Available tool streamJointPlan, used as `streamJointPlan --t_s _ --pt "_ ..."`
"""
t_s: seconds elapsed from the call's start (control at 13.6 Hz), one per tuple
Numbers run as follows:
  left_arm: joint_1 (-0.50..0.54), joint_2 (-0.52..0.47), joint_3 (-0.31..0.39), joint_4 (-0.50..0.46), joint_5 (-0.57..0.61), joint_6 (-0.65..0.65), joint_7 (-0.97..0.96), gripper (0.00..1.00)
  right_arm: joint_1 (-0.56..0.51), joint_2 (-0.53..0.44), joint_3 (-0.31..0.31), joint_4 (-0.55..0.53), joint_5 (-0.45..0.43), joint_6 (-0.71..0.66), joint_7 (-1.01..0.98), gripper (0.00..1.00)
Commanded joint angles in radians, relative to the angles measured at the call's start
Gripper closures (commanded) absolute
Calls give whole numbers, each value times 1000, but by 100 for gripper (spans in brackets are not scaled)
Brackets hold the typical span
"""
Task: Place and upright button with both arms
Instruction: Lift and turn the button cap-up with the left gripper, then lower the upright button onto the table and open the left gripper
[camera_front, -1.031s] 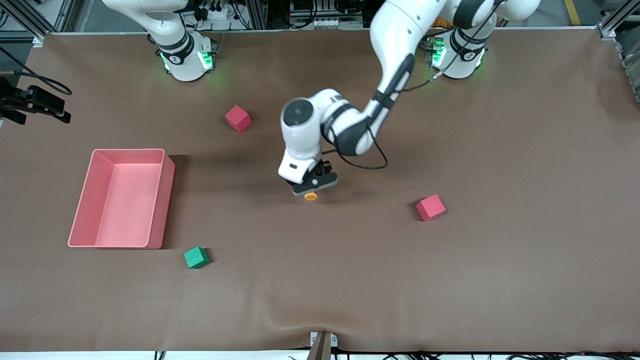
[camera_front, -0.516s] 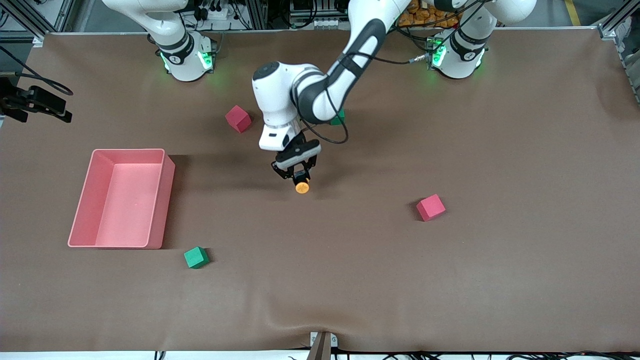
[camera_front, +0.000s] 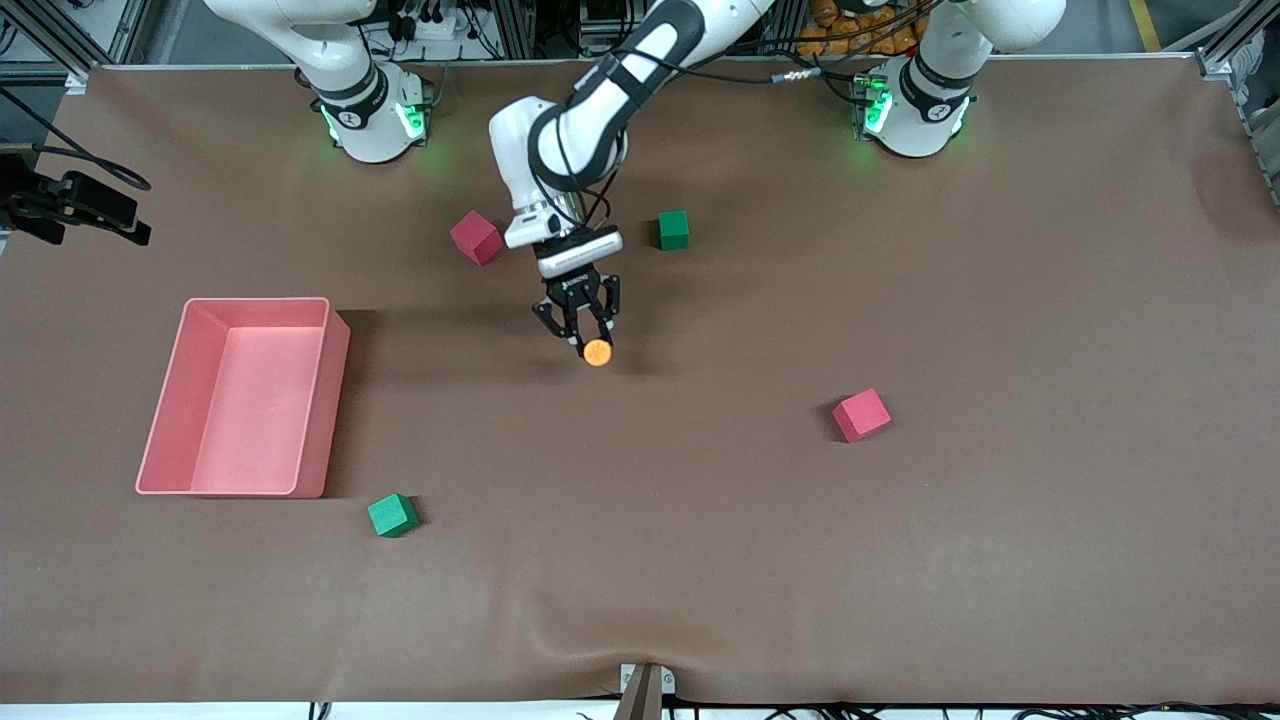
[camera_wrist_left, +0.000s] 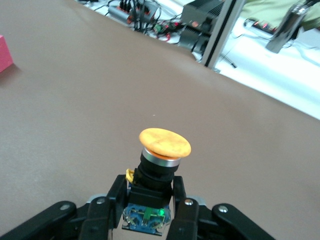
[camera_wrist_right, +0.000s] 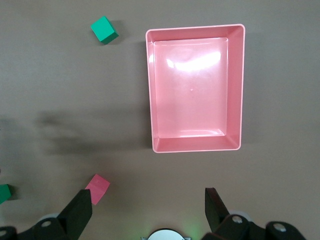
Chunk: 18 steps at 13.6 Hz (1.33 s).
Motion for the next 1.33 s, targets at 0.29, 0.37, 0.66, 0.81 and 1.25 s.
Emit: streamJointPlan --t_s 0.29,0.37,0.66,0.81,1.25 --pt "-46 66 22 -48 229 -28 -265 100 -3 -6 0 10 18 0 2 0" --pt "-56 107 22 -42 264 -54 -262 100 -3 -6 0 10 18 -1 1 0" --pt "-58 146 20 -41 297 -94 -269 100 -3 -9 -2 9 18 -11 -1 0" --pt "-61 176 22 -41 311 -97 -272 100 -4 -9 -2 9 18 -11 -1 0" --pt "-67 197 22 -35 323 -108 -275 99 -3 -8 -2 7 17 -9 -1 0"
